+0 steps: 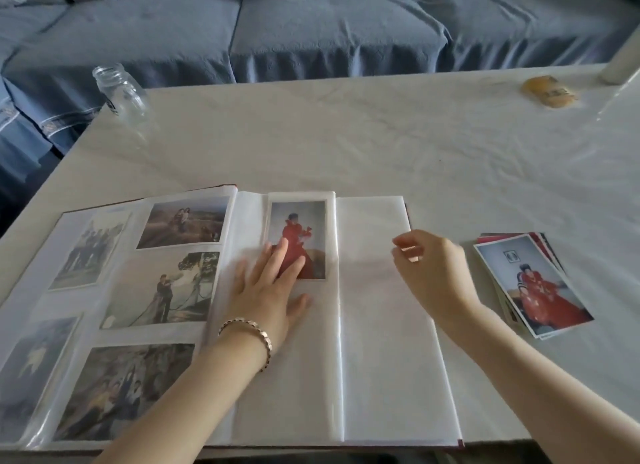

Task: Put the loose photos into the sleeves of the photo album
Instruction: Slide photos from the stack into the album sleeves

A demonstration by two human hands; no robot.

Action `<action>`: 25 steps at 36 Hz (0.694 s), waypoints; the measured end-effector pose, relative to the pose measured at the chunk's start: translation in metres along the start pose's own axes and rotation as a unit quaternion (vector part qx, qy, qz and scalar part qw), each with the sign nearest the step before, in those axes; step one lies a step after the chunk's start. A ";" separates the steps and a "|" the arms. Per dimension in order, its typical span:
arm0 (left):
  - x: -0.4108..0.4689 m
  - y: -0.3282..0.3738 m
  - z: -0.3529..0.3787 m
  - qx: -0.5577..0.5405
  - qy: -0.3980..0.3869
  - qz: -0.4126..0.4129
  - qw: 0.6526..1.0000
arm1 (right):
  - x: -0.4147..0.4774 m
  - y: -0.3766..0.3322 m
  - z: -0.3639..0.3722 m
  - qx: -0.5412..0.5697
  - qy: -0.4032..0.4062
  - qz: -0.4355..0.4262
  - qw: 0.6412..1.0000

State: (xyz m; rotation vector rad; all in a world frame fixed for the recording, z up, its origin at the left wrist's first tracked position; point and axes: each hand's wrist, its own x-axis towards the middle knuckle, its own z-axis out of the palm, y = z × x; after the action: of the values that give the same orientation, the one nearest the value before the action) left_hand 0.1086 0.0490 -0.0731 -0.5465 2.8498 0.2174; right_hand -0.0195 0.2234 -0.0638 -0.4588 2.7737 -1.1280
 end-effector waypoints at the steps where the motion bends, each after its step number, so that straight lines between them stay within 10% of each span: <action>1: -0.001 0.004 0.000 -0.008 0.009 0.010 1.000 | -0.002 0.009 -0.011 -0.030 0.021 -0.009 0.999; 6: 0.000 0.026 -0.001 -0.020 0.010 0.045 0.999 | -0.013 0.047 -0.062 -0.147 0.083 0.015 0.986; 14: 0.006 0.048 -0.010 -0.009 0.016 0.015 1.000 | -0.024 0.074 -0.081 -0.360 -0.047 0.060 0.930; 25: 0.007 0.056 -0.010 -0.049 0.065 0.011 0.997 | -0.032 0.090 -0.088 -0.278 -0.007 0.041 0.960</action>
State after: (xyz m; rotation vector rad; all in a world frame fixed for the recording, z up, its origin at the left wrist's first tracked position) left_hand 0.0786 0.0960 -0.0593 -0.5691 2.9848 0.3378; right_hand -0.0289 0.3530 -0.0641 -0.3861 3.0344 -0.3044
